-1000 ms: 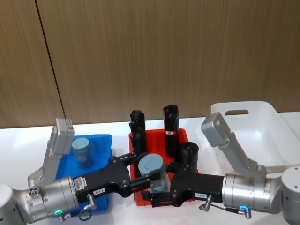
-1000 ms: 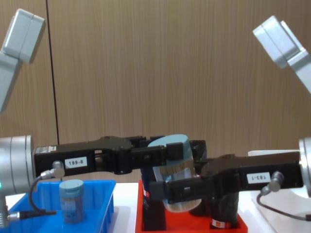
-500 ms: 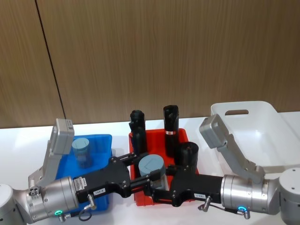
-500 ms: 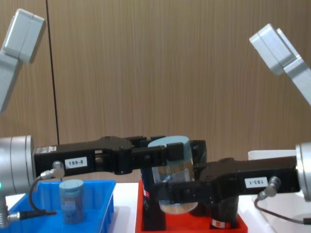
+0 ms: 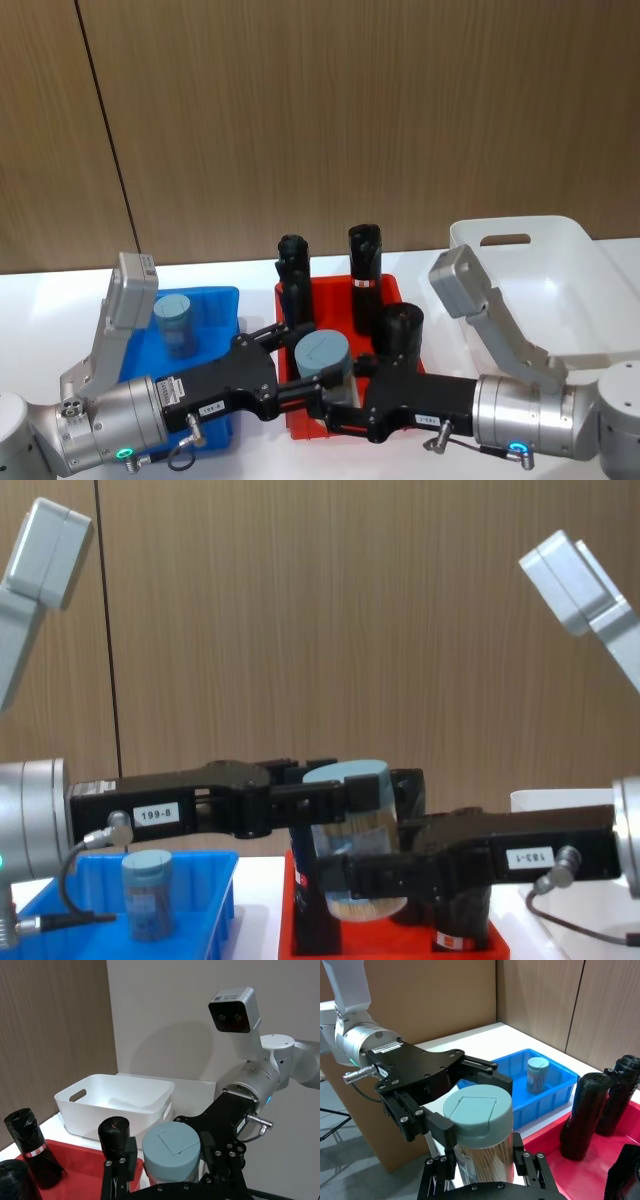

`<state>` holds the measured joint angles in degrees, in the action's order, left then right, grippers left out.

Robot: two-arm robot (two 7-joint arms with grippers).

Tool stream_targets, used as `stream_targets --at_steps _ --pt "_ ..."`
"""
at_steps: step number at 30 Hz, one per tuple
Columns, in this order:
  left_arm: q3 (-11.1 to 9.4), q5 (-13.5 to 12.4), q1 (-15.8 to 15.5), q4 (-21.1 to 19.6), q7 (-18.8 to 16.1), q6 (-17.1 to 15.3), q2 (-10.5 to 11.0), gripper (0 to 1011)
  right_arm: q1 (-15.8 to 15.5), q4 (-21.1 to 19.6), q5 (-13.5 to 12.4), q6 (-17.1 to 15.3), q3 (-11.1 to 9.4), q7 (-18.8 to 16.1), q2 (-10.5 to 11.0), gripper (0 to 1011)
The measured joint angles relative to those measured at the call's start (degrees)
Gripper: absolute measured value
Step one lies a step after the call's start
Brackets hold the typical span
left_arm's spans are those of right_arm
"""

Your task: Pick the cotton swabs from the blue box and place them into the white box.

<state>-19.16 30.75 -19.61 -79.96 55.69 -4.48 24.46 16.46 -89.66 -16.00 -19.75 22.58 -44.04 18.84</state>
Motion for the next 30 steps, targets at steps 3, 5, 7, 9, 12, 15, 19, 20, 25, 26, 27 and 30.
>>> stream_targets --at_steps 3,5,7,9,12,15,19,20,25,26,27,30 --pt "0.0 0.0 0.0 0.0 0.0 0.0 0.0 852 -0.1 -0.2 -0.4 0.1 0.0 0.1 0.2 645" --pt "0.0 0.0 0.0 0.0 0.0 0.0 0.0 918 -0.2 -0.3 -0.8 0.2 0.0 0.3 0.4 646" --pt "0.0 0.0 0.0 0.0 0.0 0.0 0.0 964 -0.3 -0.4 -0.9 0.3 -0.1 0.4 0.6 646" --pt "0.0 0.0 0.0 0.0 0.0 0.0 0.0 1003 -0.4 -0.6 -1.2 0.4 -0.1 0.5 0.7 645" --pt "0.0 0.0 0.0 0.0 0.0 0.0 0.0 1004 -0.7 -0.9 -1.9 0.6 -0.5 1.2 1.3 645" --pt "0.0 0.0 0.0 0.0 0.0 0.0 0.0 1004 -1.0 -1.3 -2.6 0.8 -0.9 2.0 1.9 645" --pt "0.0 0.0 0.0 0.0 0.0 0.0 0.0 1004 -1.3 -1.6 -3.5 1.1 -1.5 3.0 2.6 646" --pt "0.0 0.0 0.0 0.0 0.0 0.0 0.0 1004 -1.5 -1.8 -4.0 1.2 -1.9 3.6 3.1 645" --pt "0.0 0.0 0.0 0.0 0.0 0.0 0.0 1004 -2.1 -2.3 -5.3 1.7 -3.1 5.5 4.6 646" --pt "0.0 0.0 0.0 0.0 0.0 0.0 0.0 1004 -2.3 -2.4 -5.8 1.8 -3.5 6.2 5.2 645" --pt "0.0 0.0 0.0 0.0 0.0 0.0 0.0 1004 -2.4 -2.4 -6.1 1.9 -3.8 6.6 5.5 645" --pt "0.0 0.0 0.0 0.0 0.0 0.0 0.0 1004 -2.8 -2.6 -7.0 2.3 -4.8 8.1 6.6 645"
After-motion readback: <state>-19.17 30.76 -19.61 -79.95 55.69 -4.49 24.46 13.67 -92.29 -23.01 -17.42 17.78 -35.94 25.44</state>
